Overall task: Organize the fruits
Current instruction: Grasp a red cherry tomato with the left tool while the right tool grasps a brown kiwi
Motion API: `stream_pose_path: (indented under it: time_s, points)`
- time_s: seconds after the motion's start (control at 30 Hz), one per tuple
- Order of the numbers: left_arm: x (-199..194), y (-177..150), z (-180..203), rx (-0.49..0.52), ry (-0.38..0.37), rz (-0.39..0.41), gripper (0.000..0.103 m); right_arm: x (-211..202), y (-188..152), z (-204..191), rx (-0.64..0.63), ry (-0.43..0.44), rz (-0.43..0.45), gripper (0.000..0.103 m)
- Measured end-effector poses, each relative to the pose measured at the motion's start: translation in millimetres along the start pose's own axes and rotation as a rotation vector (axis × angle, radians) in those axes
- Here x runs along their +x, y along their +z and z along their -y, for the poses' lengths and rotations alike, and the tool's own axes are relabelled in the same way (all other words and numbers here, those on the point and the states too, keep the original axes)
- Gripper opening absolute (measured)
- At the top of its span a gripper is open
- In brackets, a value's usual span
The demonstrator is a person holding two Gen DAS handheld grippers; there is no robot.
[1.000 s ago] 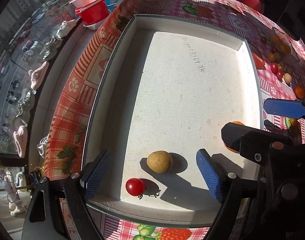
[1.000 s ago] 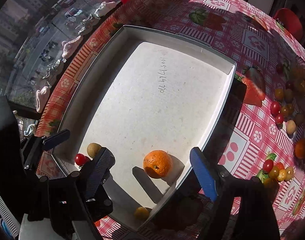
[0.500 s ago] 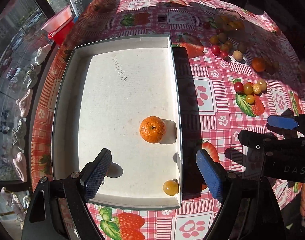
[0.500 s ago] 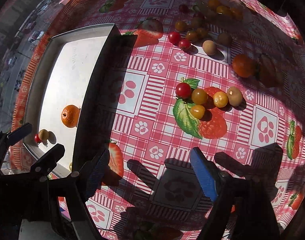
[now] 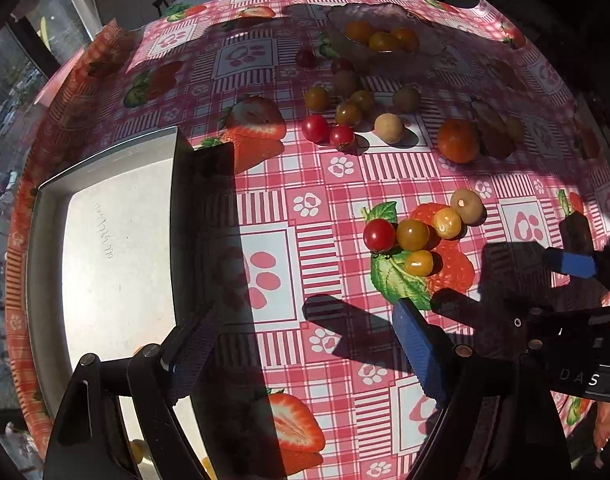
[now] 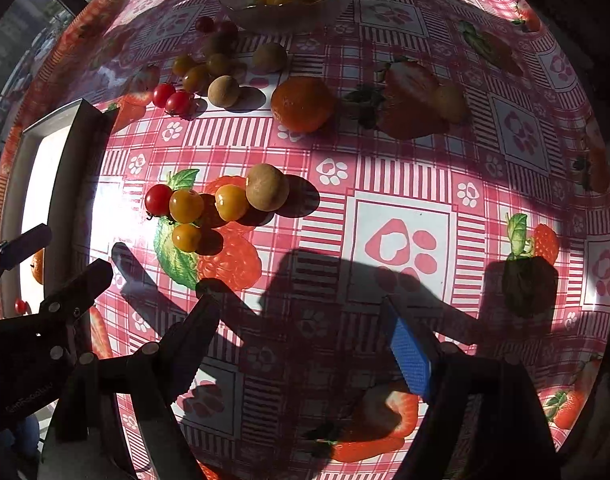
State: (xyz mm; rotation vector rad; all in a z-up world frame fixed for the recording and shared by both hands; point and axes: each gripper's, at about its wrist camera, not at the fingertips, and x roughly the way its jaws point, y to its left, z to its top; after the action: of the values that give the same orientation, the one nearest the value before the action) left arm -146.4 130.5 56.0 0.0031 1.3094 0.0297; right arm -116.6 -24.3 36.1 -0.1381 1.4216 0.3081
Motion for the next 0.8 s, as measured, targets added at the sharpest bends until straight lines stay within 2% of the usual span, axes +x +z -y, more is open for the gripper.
stream_pose_path:
  time_s: [0.13,0.2,0.3,0.4,0.63,0.7,0.73,0.77,0.8]
  points:
    - [15.4,9.6,4.5,0.013,0.006,-0.004,0.087,5.7,14.7,0.9,-0.043,-0.007,0.026,0.077]
    - [22.4,12.8,6.0,0.017,0.007,-0.009,0.087,10.0,21.9,0.1,-0.066,0.001,0.029,0.066]
    - [29.9,17.0,8.9,0.024,0.011,-0.011,0.087,15.2,34.6,-7.5,-0.105,-0.001,0.044,0.059]
    - [36.7,20.5,12.6,0.032,0.012,-0.022,0.081,17.6,44.8,-8.4,-0.129,0.008,0.06,0.057]
    - [41.1,27.4,13.0,0.026,0.006,-0.004,0.081,26.3,80.4,-11.5,-0.144,0.023,0.085,0.051]
    - [42.9,30.1,14.0,0.031,-0.008,-0.001,0.078,27.4,85.9,-12.2,-0.143,0.035,0.088,0.042]
    - [42.9,33.5,16.6,0.033,-0.016,0.001,0.073,28.0,89.0,-12.1,-0.141,0.04,0.088,0.037]
    - [42.6,35.2,19.7,0.037,-0.023,0.003,0.068,28.0,92.2,-9.7,-0.139,0.049,0.087,0.026]
    - [42.2,36.0,21.5,0.042,-0.026,0.005,0.066,29.2,95.0,-6.4,-0.132,0.057,0.084,0.027]
